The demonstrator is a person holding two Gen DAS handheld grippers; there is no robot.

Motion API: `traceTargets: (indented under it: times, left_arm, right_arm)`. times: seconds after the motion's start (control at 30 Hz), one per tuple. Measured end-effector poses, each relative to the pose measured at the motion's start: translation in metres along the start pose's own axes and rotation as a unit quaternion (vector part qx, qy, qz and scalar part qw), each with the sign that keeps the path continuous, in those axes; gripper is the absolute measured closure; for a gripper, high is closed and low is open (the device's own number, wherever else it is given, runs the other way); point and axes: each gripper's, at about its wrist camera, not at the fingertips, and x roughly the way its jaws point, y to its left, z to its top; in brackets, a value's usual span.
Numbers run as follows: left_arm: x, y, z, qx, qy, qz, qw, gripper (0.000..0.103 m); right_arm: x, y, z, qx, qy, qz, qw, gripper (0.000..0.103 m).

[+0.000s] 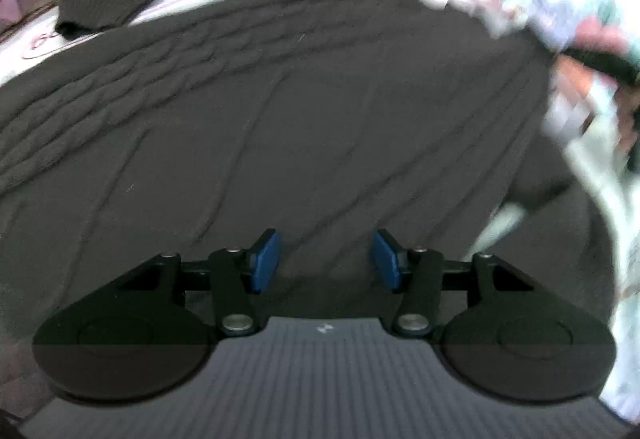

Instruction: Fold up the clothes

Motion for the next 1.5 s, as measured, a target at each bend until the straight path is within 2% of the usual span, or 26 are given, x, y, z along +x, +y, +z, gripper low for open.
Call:
traceTargets:
  times: [0.07,0.17,0.23,0.33,0.4,0.5,0.6,0.7,0.77,0.83,0.87,0.9,0.93,0.97,1.0,1.03,1.1,1.17,1.23,1.3,1.4,1.5]
  left_arm:
    - [-0.004,-0.006,-0.007,0.009,0.002,-0.01,0.9999,0.052]
    - [-0.015,-0.02,-0.008,0.028,-0.013,-0.037,0.9988,0.052]
    - [-0.024,-0.029,-0.009,0.027,-0.026,-0.069,0.9969,0.05]
    - [-0.034,-0.039,-0.016,0.019,-0.045,-0.122,0.9913,0.044]
    - [-0.036,-0.045,-0.024,0.018,-0.053,-0.151,0.987,0.043]
    - [-0.029,-0.053,-0.032,0.051,-0.04,-0.127,0.9898,0.043]
    - [-0.027,-0.057,-0.035,0.071,-0.044,-0.113,0.99,0.043]
    - [-0.027,-0.06,-0.033,0.07,-0.059,-0.128,0.9875,0.043]
    - [-0.021,-0.062,-0.029,0.073,-0.058,-0.147,0.9848,0.043]
    - [-0.014,-0.061,-0.027,0.065,-0.05,-0.148,0.9856,0.043]
    - [-0.01,-0.06,-0.026,0.061,-0.046,-0.148,0.986,0.043]
    - [-0.007,-0.059,-0.025,0.057,-0.042,-0.149,0.9863,0.044]
    - [-0.003,-0.059,-0.023,0.053,-0.038,-0.149,0.9867,0.047]
    - [0.001,-0.058,-0.023,0.049,-0.033,-0.15,0.9868,0.05]
    - [0.003,-0.058,-0.024,0.051,-0.024,-0.157,0.9861,0.078]
    - [0.006,-0.057,-0.026,0.051,-0.014,-0.163,0.9852,0.094]
    - [0.005,-0.056,-0.029,0.044,-0.008,-0.176,0.9834,0.095]
    - [-0.006,-0.059,-0.03,0.035,-0.013,-0.204,0.9782,0.095]
    - [-0.021,-0.066,-0.03,0.039,-0.02,-0.259,0.9648,0.096]
    - [-0.024,-0.078,-0.03,0.044,-0.009,-0.293,0.9551,0.096]
    - [-0.013,-0.096,-0.034,0.064,0.018,-0.271,0.9603,0.095]
    - [-0.009,-0.093,-0.036,0.053,0.027,-0.271,0.9608,0.095]
  right_arm:
    - [-0.004,-0.011,0.009,-0.006,-0.001,-0.003,1.0,0.098]
    - [0.017,-0.006,-0.003,-0.045,0.038,-0.008,0.998,0.097]
    - [0.032,0.003,-0.011,-0.06,0.061,-0.021,0.996,0.093]
    - [0.028,0.008,-0.011,-0.029,0.06,-0.045,0.997,0.08]
    - [0.006,0.008,-0.009,-0.003,0.057,-0.037,0.998,0.077]
    - [-0.036,0.009,-0.009,0.023,0.055,0.009,0.998,0.077]
    - [-0.07,0.005,-0.024,0.062,0.093,0.049,0.993,0.076]
    - [-0.097,-0.002,-0.055,0.13,0.139,0.089,0.978,0.076]
    - [-0.109,-0.006,-0.08,0.184,0.173,0.127,0.959,0.075]
    - [-0.115,-0.003,-0.105,0.236,0.201,0.176,0.934,0.074]
    - [-0.116,-0.001,-0.116,0.257,0.21,0.196,0.923,0.071]
    - [-0.116,0.002,-0.125,0.271,0.213,0.212,0.915,0.061]
    - [-0.114,0.006,-0.131,0.273,0.217,0.219,0.911,0.05]
    - [-0.11,0.012,-0.135,0.266,0.226,0.219,0.911,0.05]
    - [-0.106,0.017,-0.138,0.258,0.233,0.219,0.912,0.05]
    - [-0.104,0.022,-0.138,0.247,0.23,0.225,0.914,0.059]
    - [-0.108,0.03,-0.135,0.223,0.206,0.257,0.918,0.093]
    - [-0.119,0.028,-0.134,0.214,0.186,0.26,0.923,0.094]
    - [-0.134,0.02,-0.135,0.213,0.169,0.248,0.93,0.095]
    - [-0.149,0.013,-0.137,0.212,0.151,0.237,0.936,0.095]
    - [-0.169,0.003,-0.139,0.213,0.128,0.22,0.943,0.095]
    - [-0.163,0.004,-0.142,0.226,0.128,0.217,0.941,0.095]
